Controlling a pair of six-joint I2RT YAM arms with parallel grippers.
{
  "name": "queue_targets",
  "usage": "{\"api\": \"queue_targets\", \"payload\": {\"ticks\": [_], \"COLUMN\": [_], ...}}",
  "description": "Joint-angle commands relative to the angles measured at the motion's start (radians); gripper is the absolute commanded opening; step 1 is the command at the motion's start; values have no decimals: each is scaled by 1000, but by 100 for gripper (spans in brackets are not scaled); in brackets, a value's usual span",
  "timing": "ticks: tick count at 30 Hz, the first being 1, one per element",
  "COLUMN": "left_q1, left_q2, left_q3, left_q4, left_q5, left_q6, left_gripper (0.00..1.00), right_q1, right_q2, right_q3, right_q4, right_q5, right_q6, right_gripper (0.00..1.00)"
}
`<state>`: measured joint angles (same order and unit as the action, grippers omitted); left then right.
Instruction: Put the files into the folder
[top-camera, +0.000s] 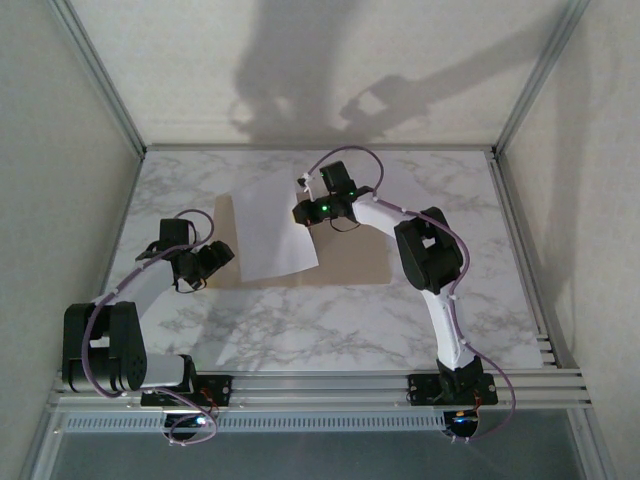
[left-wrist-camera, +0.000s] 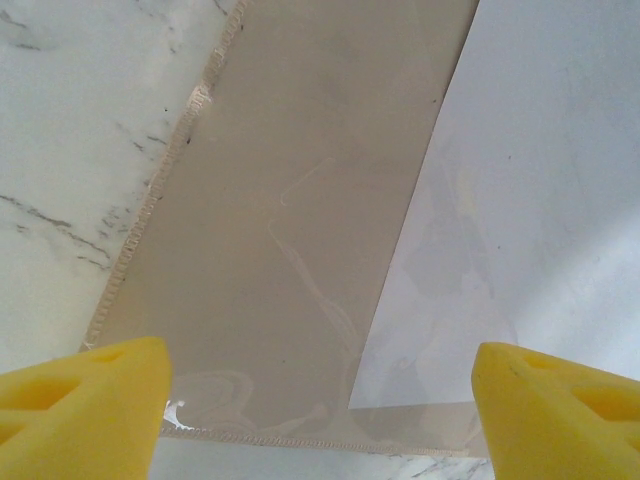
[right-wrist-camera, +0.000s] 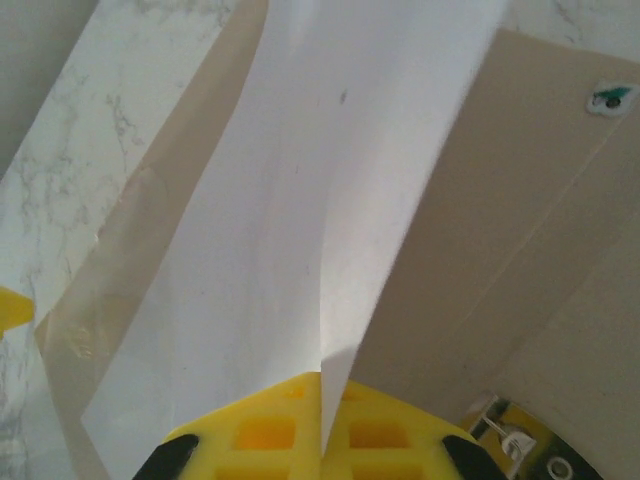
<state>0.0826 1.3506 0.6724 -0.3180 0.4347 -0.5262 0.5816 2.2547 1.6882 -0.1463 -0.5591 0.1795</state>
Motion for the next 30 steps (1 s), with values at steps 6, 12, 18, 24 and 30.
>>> {"api": "queue_targets", "payload": {"ticks": [6,12,18,24,30], "left_q1": [11,11,11,11,11], "left_q2": [-17,-13,-13,-11,-11], "left_q3": [2,1,2,1,1], "left_q4": [-1,0,-2,-3,-2], "left_q5": [16,18,17,18,18], "left_q6": [15,15,15,15,13], "left_gripper": [79,79,79,79,79], "right_q1": [14,18,26,34,42], "right_q2": [-40,-44,-49,-53,-53], "right_q3": [-29,-48,-72,-90,-103], "right_q4": [87,118,146,168,199], "right_q5": [29,18,11,7,17], "right_q6": [52,73,90,103,132], "right_gripper": [4,4,4,4,4]}}
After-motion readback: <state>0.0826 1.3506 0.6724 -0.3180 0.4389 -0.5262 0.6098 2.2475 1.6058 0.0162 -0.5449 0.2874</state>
